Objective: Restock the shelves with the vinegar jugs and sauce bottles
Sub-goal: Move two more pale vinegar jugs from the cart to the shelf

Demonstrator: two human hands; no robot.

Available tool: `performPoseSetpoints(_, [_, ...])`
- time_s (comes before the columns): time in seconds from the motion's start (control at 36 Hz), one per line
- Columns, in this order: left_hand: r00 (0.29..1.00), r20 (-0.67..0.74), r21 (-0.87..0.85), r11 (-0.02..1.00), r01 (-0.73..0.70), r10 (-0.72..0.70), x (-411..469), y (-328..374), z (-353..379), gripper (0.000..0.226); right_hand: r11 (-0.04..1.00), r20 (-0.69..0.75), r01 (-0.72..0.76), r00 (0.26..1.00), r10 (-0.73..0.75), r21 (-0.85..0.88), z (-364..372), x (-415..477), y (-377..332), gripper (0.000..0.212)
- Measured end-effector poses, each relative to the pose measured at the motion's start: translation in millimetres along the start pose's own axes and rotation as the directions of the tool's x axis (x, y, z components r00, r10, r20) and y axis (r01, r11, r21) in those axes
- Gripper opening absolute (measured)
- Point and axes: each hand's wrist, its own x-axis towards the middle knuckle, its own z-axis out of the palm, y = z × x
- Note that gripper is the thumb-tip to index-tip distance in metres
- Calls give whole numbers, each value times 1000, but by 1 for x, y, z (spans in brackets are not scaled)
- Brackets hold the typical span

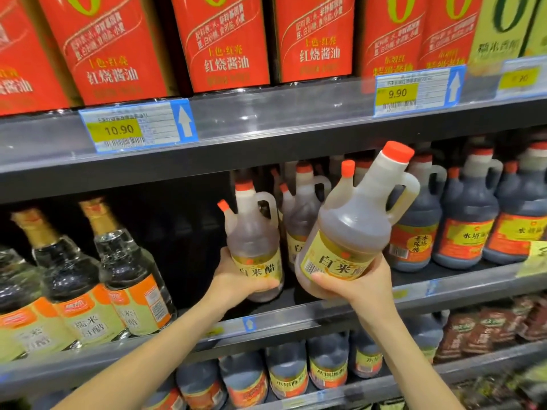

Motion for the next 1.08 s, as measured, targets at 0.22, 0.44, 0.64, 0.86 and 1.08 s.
performPoseSetpoints(0.22, [997, -57, -117, 991, -67, 60, -20, 48, -21, 92, 1000, 0, 6, 1000, -6, 0, 6, -2, 3, 65])
performPoseSetpoints(0.44, [999, -26, -87, 995, -45, 43, -11, 68, -37, 95, 1000, -2, 1, 1000, -1, 23, 15, -1, 13, 54])
performPoseSetpoints(0.64, [997, -64, -91, 995, -51, 45, 1, 70, -32, 60, 999, 14, 0, 1000, 0, 33, 22, 3, 14, 56])
performPoseSetpoints(0.86, [998, -27, -159, 985, -61, 57, 30, 74, -34, 52, 999, -5, -42, 999, 42, 14, 22, 6, 23, 63])
performPoseSetpoints(1.08, [997, -29, -132, 989, 65, -69, 57, 88, -32, 38, 996, 4, -90, 996, 90, 7, 18, 7, 28, 64])
